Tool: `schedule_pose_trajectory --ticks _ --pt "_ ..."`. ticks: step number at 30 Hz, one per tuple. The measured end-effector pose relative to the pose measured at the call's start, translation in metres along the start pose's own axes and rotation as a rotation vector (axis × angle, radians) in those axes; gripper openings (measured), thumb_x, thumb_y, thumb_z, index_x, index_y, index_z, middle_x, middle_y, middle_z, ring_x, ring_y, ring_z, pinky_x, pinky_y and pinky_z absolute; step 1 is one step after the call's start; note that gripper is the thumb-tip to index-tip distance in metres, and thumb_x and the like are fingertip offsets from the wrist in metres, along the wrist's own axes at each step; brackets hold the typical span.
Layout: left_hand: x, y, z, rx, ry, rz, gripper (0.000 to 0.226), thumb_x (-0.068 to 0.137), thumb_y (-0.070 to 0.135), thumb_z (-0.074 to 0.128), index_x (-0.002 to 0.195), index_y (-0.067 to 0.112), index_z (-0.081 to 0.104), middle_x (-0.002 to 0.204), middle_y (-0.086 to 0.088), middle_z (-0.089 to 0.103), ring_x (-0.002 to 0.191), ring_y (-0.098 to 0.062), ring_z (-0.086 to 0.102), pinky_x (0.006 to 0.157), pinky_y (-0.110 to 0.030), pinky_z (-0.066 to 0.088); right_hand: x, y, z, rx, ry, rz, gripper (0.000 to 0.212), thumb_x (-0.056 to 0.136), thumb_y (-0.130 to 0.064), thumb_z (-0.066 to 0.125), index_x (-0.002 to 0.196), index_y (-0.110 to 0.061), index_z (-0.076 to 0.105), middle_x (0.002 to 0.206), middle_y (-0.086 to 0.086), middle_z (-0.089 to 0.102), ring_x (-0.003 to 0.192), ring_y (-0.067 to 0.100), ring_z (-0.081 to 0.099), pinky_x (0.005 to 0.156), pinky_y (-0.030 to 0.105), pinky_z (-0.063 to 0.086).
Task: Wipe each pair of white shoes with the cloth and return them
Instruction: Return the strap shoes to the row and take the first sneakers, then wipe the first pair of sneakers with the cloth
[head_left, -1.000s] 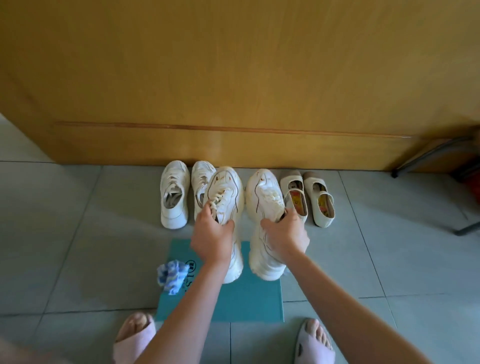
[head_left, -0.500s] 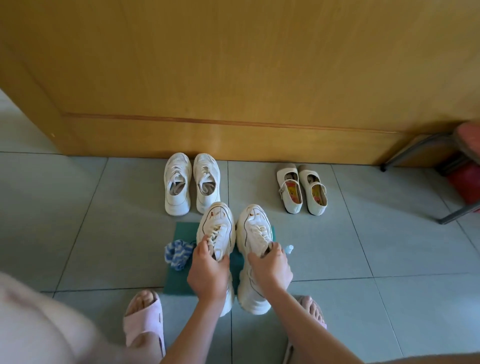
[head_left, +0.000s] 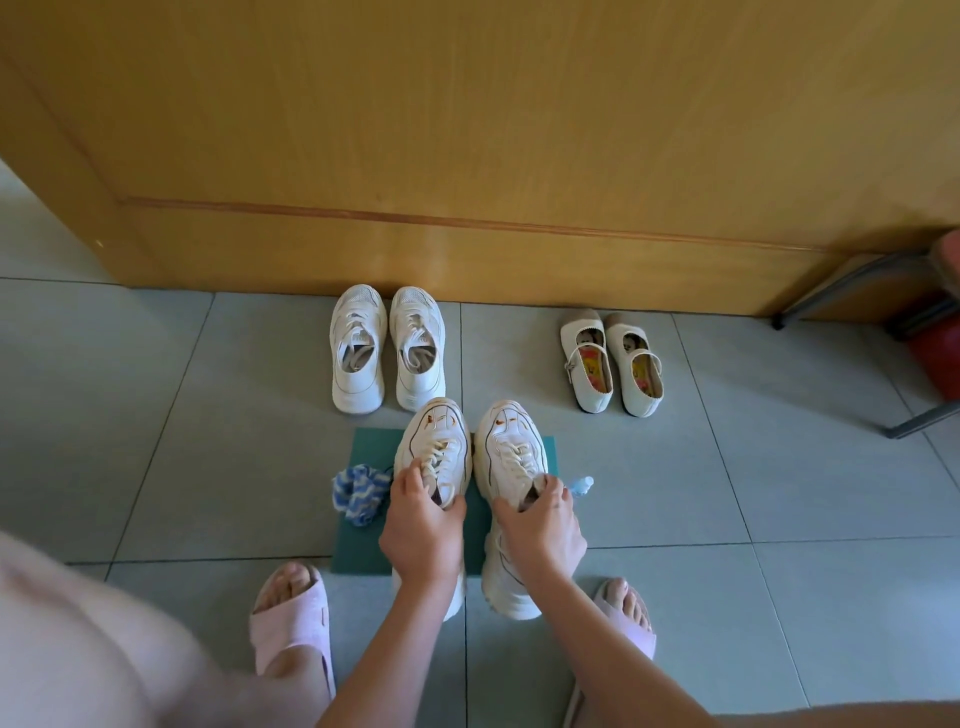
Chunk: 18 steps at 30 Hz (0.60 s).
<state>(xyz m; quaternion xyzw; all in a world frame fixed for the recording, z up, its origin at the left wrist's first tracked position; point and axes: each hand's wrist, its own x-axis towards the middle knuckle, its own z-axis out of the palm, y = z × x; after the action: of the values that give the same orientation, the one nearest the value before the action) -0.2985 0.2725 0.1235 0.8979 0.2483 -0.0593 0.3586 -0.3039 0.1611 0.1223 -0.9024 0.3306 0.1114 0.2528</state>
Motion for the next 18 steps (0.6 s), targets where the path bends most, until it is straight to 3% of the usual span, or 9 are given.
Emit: schedule_pose_trajectory --ticks 7,14,18 --pt "-0.001 -0.001 -0.001 0.037 -0.014 0.014 0.064 0.078 0.039 0.069 0.134 0.021 0.044 0.132 0.002 0.050 0.111 -0.023 0.055 0.071 -0.034 0.044 0.000 -0.001 0.002 -0.021 -0.047 -0.011 0.067 0.077 -0.057 0.059 0.126 -0.017 0.036 0.123 0.003 0.048 0.113 0.025 0.050 0.088 0.037 0.043" --pt "0.006 -0.002 -0.004 -0.070 -0.080 -0.034 0.066 0.077 0.047 0.067 0.133 0.021 0.044 0.131 0.000 0.048 0.115 -0.023 0.052 0.083 -0.037 0.045 0.006 -0.001 -0.004 0.099 -0.060 0.016 0.071 0.078 -0.067 0.049 0.129 -0.019 0.037 0.126 0.002 0.046 0.115 0.023 0.049 0.095 0.040 0.043" --pt "0.009 0.001 -0.009 -0.092 -0.067 0.004 0.074 0.074 0.050 0.069 0.134 0.015 0.042 0.135 -0.005 0.045 0.121 -0.025 0.047 0.091 -0.040 0.046 0.024 0.001 -0.011 0.264 -0.058 0.040 0.071 0.084 -0.064 0.046 0.137 -0.017 0.035 0.136 0.004 0.042 0.118 0.021 0.049 0.091 0.036 0.042"
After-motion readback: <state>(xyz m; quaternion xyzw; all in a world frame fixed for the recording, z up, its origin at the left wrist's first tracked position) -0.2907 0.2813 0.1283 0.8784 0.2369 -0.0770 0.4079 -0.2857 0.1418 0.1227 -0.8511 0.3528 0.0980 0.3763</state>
